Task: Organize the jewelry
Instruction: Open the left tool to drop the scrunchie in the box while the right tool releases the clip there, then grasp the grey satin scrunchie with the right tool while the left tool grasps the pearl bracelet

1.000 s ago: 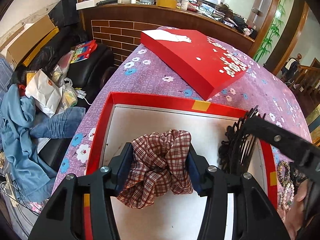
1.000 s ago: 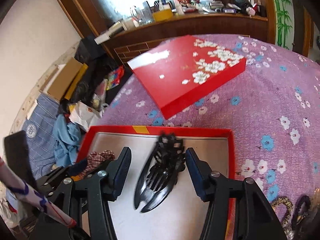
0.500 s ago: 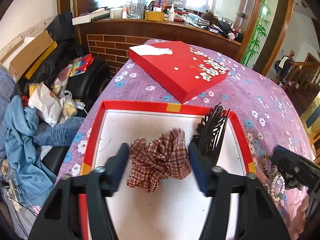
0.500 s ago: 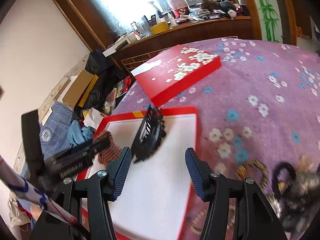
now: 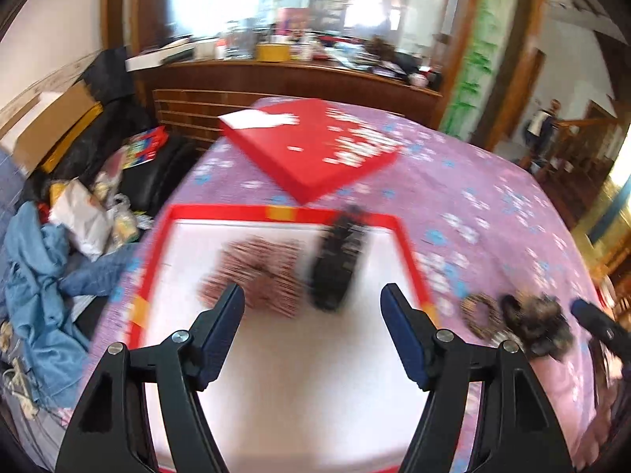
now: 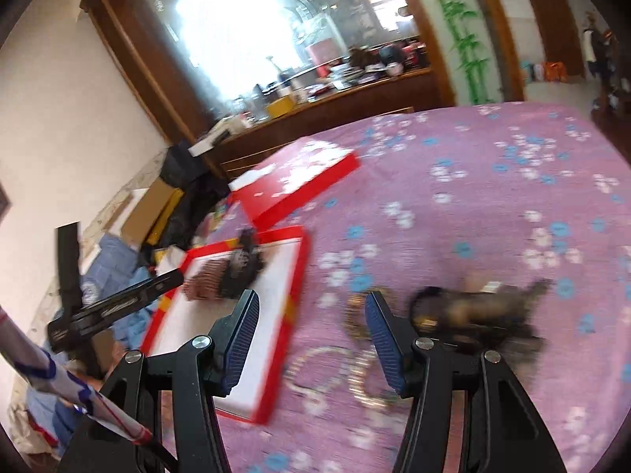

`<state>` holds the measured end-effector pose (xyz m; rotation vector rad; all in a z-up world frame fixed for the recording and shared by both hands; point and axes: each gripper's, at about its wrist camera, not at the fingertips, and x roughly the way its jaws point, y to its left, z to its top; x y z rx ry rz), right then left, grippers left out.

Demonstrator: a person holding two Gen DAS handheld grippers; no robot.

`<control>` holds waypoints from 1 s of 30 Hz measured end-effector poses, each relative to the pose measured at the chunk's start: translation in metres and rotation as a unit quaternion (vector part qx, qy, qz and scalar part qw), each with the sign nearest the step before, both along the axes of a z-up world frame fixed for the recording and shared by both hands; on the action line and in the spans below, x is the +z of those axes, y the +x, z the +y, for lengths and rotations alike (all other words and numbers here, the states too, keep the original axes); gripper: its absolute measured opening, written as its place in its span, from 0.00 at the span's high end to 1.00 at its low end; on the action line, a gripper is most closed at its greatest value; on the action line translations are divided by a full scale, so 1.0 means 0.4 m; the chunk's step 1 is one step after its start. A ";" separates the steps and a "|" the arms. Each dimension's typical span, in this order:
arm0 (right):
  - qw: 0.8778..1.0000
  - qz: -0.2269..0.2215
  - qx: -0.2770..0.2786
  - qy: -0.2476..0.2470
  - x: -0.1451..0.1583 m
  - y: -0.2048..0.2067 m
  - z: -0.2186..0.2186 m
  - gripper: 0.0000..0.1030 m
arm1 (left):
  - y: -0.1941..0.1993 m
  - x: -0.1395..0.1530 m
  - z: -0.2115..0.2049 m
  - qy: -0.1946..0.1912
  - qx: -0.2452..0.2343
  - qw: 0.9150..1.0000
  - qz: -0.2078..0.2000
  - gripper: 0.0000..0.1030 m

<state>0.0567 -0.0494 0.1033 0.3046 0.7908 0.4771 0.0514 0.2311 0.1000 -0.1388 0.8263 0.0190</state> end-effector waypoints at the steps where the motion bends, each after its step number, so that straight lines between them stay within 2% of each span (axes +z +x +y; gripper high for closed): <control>1: 1.000 0.001 -0.006 -0.003 -0.001 -0.005 -0.020 0.41 | -0.012 -0.004 -0.038 -0.002 -0.015 1.000 -0.002 0.32; 5: 0.999 -0.009 -0.045 0.007 -0.003 -0.009 -0.119 0.41 | -0.041 -0.025 -0.171 0.000 -0.066 0.998 0.005 0.32; 10: 0.992 -0.029 -0.121 -0.017 -0.047 0.012 -0.228 0.42 | -0.060 -0.050 -0.328 0.007 -0.121 0.993 0.016 0.32; 13: 0.992 0.016 -0.124 -0.017 -0.096 0.043 -0.257 0.42 | -0.051 -0.065 -0.405 0.007 -0.141 0.990 0.019 0.32; 15: 0.991 0.053 -0.118 0.018 -0.119 0.063 -0.280 0.42 | -0.036 -0.073 -0.431 -0.002 -0.143 0.990 0.022 0.32; 18: 0.989 0.094 -0.109 0.044 -0.148 0.077 -0.289 0.42 | -0.006 -0.089 -0.455 -0.027 -0.144 0.989 0.023 0.32; 23: 0.987 0.142 -0.078 0.019 -0.190 0.082 -0.238 0.41 | 0.024 -0.133 -0.444 -0.052 -0.142 0.988 0.037 0.32; 24: 0.987 0.141 -0.067 0.024 -0.193 0.079 -0.225 0.52 | 0.026 -0.134 -0.436 -0.054 -0.143 0.988 0.036 0.32; 25: 0.989 0.136 -0.060 0.018 -0.192 0.073 -0.211 0.85 | 0.026 -0.134 -0.432 -0.055 -0.142 0.988 0.034 0.32; 27: 0.991 0.120 -0.057 0.001 -0.175 0.065 -0.204 0.88 | 0.027 -0.135 -0.422 -0.061 -0.141 0.988 0.033 0.32; 30: 0.993 0.053 -0.097 0.030 -0.110 0.032 -0.250 0.89 | 0.029 -0.146 -0.416 -0.071 -0.147 0.986 0.042 0.32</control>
